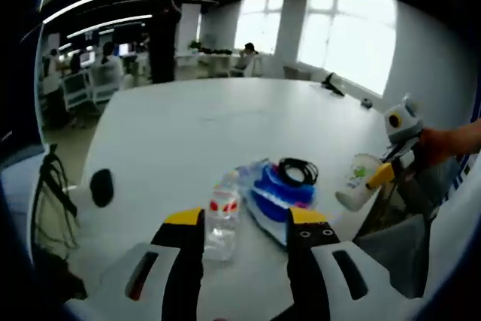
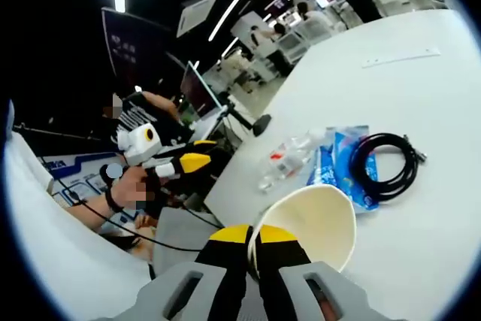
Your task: Arrange the tabletop items into an orderly group along one side of the table until the central work area is clear of visible clutter.
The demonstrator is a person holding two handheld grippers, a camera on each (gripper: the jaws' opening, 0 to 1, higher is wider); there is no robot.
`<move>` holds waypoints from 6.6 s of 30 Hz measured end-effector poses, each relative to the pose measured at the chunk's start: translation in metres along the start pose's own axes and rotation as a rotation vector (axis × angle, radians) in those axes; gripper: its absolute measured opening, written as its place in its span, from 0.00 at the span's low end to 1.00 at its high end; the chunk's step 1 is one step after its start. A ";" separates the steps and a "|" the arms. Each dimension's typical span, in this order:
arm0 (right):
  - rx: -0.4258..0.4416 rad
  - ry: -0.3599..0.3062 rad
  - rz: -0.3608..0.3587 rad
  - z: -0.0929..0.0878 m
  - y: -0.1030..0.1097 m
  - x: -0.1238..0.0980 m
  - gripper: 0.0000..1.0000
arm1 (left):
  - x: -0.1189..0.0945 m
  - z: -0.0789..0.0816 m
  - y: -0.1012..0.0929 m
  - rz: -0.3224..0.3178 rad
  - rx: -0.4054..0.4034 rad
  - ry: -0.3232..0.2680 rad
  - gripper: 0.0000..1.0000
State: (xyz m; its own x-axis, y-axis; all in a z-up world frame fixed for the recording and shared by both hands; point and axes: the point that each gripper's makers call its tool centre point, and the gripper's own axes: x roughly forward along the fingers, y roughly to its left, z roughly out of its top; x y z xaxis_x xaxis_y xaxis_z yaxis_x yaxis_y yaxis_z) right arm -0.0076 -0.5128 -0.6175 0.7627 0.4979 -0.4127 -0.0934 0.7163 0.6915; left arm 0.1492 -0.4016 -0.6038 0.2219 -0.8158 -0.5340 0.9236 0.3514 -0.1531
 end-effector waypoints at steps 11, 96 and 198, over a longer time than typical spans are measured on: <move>-0.031 0.024 0.003 0.013 -0.002 0.009 0.00 | -0.010 -0.011 0.021 0.028 -0.042 0.005 0.50; -1.054 0.667 -0.177 0.119 -0.078 0.196 0.00 | -0.039 -0.063 0.023 0.049 -0.118 0.056 0.58; -0.546 0.292 -0.266 0.156 -0.104 0.154 0.14 | -0.024 -0.055 -0.028 -0.020 -0.081 0.070 0.58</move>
State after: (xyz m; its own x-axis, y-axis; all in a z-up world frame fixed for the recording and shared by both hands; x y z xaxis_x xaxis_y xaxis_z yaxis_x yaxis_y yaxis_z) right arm 0.2197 -0.5873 -0.6603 0.6074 0.3270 -0.7240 -0.2947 0.9391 0.1769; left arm 0.1004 -0.3666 -0.6321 0.1785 -0.7903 -0.5862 0.8990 0.3732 -0.2294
